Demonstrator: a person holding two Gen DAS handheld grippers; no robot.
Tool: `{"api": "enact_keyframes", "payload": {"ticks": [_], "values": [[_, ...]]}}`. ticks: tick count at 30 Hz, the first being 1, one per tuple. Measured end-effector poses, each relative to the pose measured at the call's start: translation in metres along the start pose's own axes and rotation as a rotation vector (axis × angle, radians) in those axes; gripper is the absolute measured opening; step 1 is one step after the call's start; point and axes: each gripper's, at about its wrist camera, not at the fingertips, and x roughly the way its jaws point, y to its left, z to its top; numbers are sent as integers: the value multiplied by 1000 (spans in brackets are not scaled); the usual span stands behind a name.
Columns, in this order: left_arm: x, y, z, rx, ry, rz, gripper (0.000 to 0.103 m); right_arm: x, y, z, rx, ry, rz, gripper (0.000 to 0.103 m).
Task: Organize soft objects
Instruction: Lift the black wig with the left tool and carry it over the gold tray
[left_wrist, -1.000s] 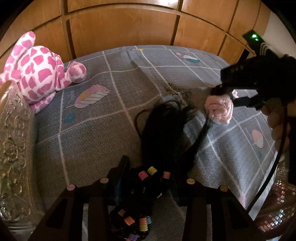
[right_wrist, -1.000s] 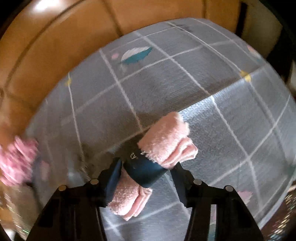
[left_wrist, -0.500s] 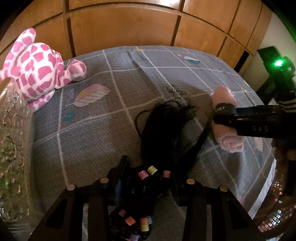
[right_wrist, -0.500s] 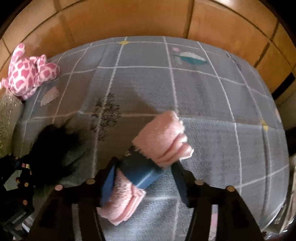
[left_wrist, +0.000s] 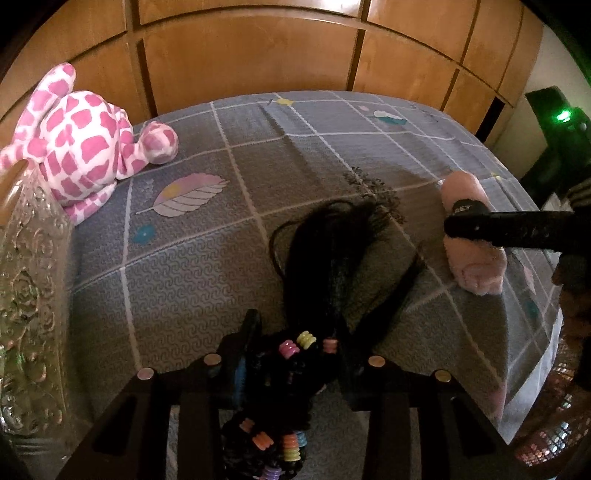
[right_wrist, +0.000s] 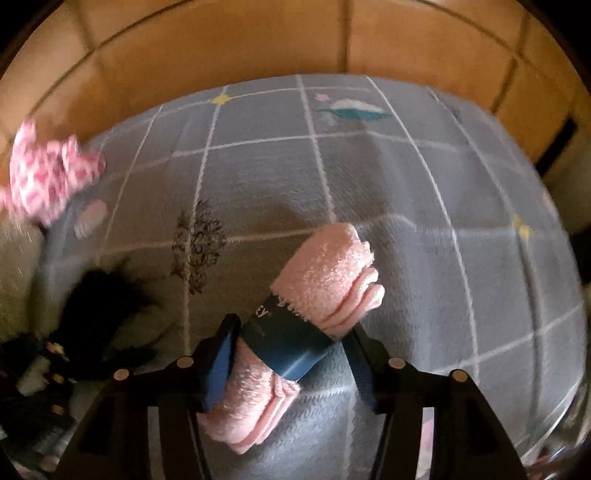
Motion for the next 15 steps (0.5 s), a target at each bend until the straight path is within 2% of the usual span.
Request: {"api": "enact_keyframes", "payload": {"ticks": [3, 7, 10, 11, 12, 14, 15], "values": [[2, 0, 1, 2, 4, 2, 38, -5, -7, 0, 55, 18, 88, 59], [3, 0, 3, -1, 14, 0, 38, -13, 1, 1, 35, 20, 108, 63], [3, 1, 3, 2, 7, -1, 38, -2, 5, -5, 18, 68, 76, 62], [3, 2, 2, 2, 6, -3, 38, -2, 2, -9, 26, 66, 75, 49], [2, 3, 1, 0, 5, -6, 38, -5, 1, -8, 36, 48, 57, 43], [2, 3, 1, 1, 8, -10, 38, -18, 3, -10, 12, 21, -35, 39], [2, 4, 1, 3, 9, -10, 38, -23, 5, -11, -23, 10, -118, 39]]}}
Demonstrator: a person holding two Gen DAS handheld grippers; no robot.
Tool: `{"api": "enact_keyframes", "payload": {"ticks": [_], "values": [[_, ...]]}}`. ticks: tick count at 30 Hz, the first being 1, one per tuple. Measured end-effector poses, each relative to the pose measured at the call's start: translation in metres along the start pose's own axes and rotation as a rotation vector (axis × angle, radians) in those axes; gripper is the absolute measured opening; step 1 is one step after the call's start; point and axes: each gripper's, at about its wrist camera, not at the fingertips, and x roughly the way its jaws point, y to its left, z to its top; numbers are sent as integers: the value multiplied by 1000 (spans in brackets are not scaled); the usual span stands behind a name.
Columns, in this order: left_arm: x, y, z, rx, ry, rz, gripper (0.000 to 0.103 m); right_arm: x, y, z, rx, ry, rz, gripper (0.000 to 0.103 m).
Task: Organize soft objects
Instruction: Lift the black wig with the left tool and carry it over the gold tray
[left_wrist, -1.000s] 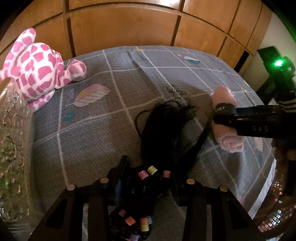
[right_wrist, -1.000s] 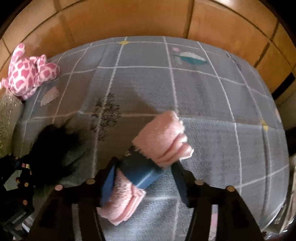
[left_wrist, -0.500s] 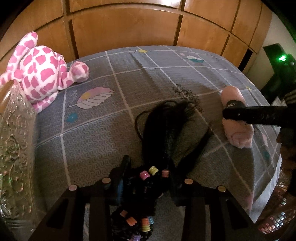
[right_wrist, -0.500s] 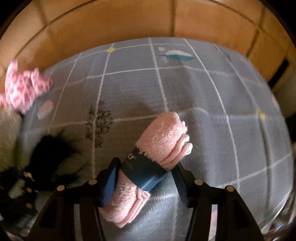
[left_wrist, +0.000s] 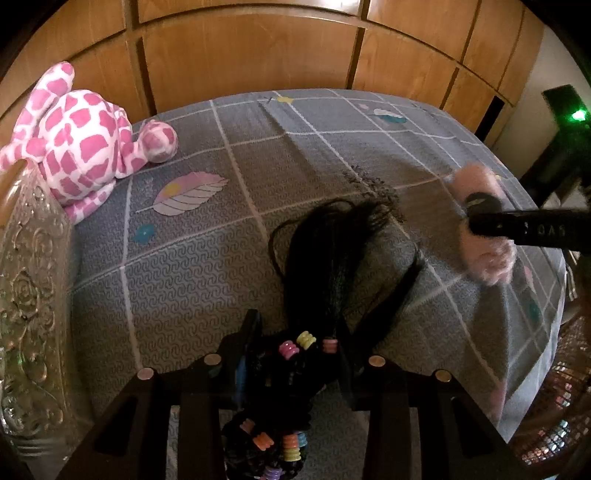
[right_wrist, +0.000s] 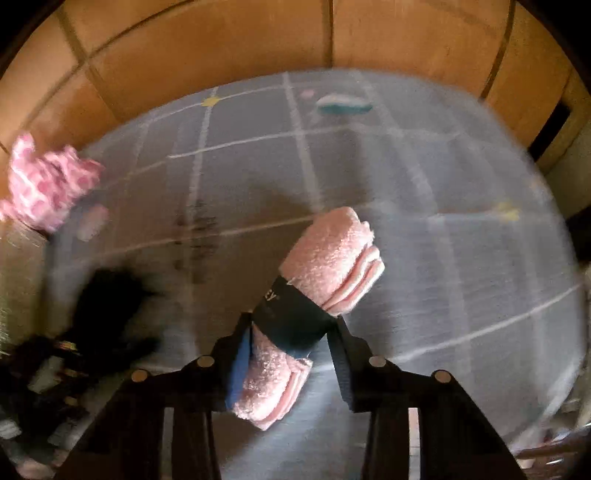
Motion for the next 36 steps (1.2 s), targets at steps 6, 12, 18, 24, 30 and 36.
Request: {"api": "enact_keyframes", "payload": {"ticks": [6, 12, 18, 24, 30, 36], "values": [[-1, -3, -1, 8, -6, 11, 37, -19, -4, -9, -28, -99, -136, 39], [-3, -4, 0, 1, -16, -2, 30, 2, 24, -11, -113, -70, -20, 40], [-24, -3, 11, -23, -59, -32, 30, 5, 13, -18, -60, -38, 44, 39], [-52, -7, 21, -9, -121, -16, 30, 7, 13, -22, -51, -25, 72, 40], [-60, -5, 45, 14, -127, 20, 30, 13, 17, -17, -79, -36, 50, 40], [-90, 28, 85, -43, -203, 78, 30, 8, 21, -21, -107, -43, 34, 40]]}}
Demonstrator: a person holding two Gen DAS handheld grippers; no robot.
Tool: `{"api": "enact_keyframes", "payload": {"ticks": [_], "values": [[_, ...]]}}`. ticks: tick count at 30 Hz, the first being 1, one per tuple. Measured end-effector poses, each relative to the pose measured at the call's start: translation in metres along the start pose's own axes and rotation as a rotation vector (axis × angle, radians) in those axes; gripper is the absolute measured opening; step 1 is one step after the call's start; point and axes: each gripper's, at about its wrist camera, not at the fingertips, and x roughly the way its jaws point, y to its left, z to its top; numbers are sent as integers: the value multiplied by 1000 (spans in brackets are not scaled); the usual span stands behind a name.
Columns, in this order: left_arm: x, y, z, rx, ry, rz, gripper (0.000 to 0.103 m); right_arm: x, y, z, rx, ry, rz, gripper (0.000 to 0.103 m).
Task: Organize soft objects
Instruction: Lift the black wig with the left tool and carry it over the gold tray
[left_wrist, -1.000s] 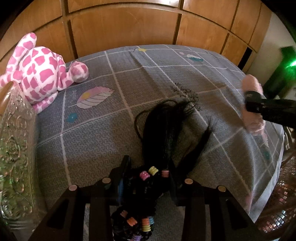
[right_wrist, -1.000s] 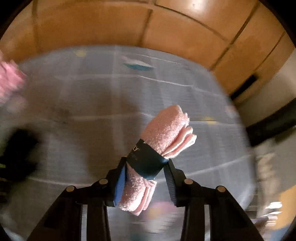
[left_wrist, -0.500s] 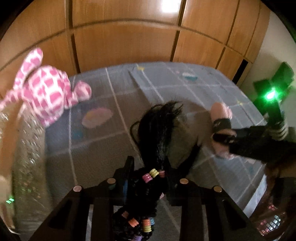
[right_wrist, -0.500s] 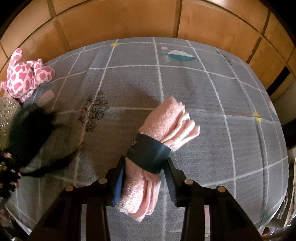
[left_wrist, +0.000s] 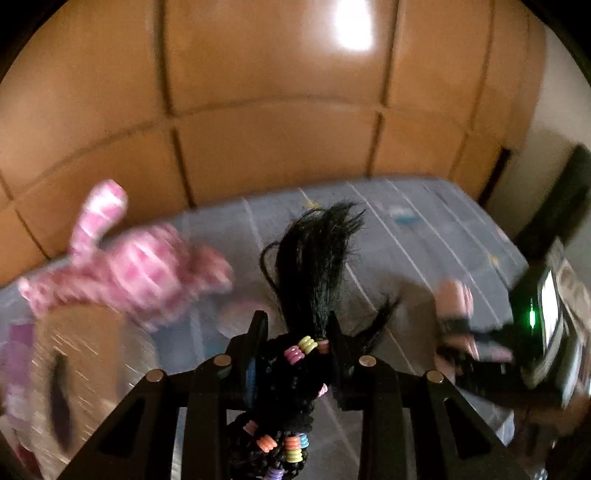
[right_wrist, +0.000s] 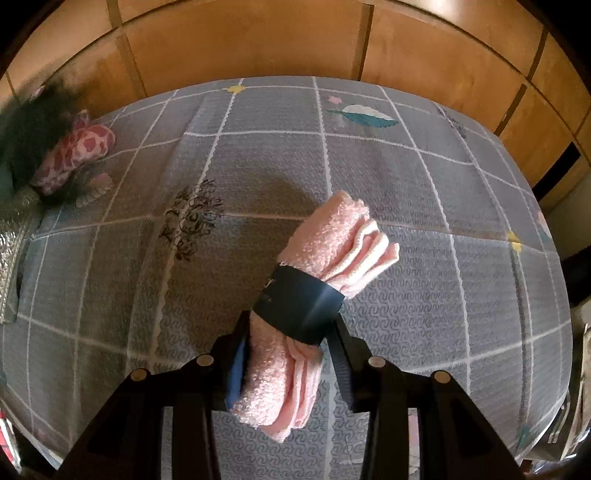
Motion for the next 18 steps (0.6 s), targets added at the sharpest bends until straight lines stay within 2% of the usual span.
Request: {"api": "enact_keyframes", "payload": {"ticks": [3, 9, 18], "values": [[-17, 30, 18, -56, -46, 46, 30, 1, 0, 1, -5, 0, -1, 40], [-44, 93, 24, -178, -95, 147, 30, -1, 3, 0, -21, -4, -13, 40], [-97, 160, -15, -300, -170, 282, 30, -3, 9, -5, -59, -3, -19, 39]]}}
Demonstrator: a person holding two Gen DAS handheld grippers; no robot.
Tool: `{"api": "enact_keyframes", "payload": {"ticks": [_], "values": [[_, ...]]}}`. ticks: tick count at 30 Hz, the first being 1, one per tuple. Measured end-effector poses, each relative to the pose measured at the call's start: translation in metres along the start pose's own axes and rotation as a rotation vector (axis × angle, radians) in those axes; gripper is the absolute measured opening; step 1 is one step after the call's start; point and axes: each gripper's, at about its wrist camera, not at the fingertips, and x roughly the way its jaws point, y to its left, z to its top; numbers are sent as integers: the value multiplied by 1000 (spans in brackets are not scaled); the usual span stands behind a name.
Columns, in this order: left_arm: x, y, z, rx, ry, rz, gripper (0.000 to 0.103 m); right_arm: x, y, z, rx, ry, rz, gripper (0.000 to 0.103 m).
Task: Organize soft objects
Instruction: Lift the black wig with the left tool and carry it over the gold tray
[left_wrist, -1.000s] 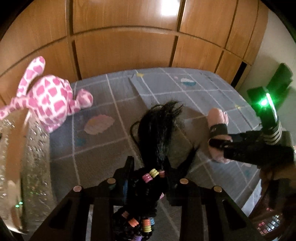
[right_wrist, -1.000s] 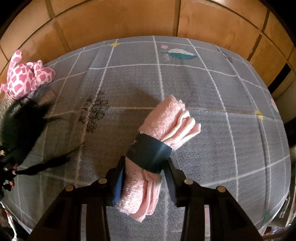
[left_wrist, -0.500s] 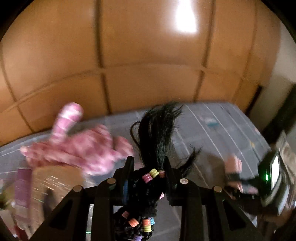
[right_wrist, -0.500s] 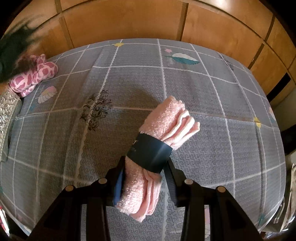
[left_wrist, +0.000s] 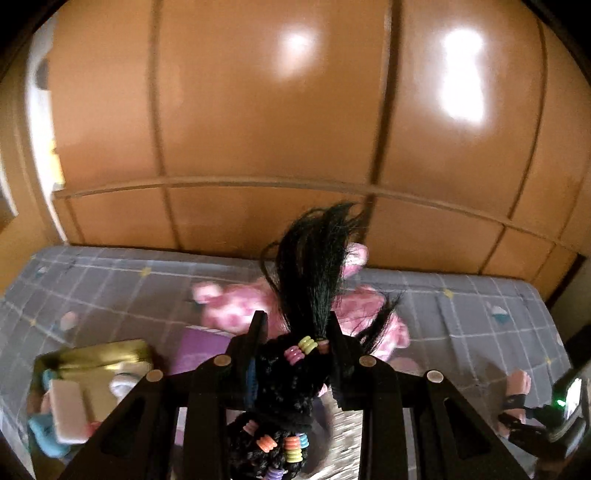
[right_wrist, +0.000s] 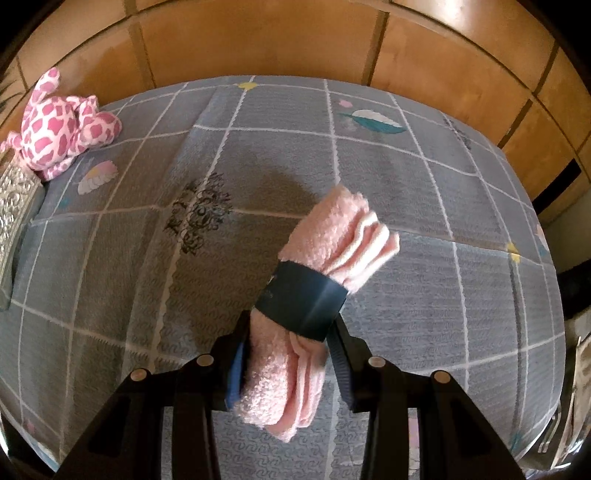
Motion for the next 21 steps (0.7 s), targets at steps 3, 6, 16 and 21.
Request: {"api": "enact_keyframes", "payload": {"ticks": [3, 6, 16, 21], "values": [[-15, 27, -9, -36, -24, 27, 30, -1, 4, -1, -22, -4, -12, 39], [-28, 48, -18, -72, -37, 45, 30, -1, 4, -1, -27, -6, -19, 39], [-62, 98, -58, -152, -58, 91, 30, -2, 11, -3, -49, -20, -40, 39], [-70, 113, -75, -180, -52, 101, 30, -2, 12, -4, -57, -25, -47, 38]]}}
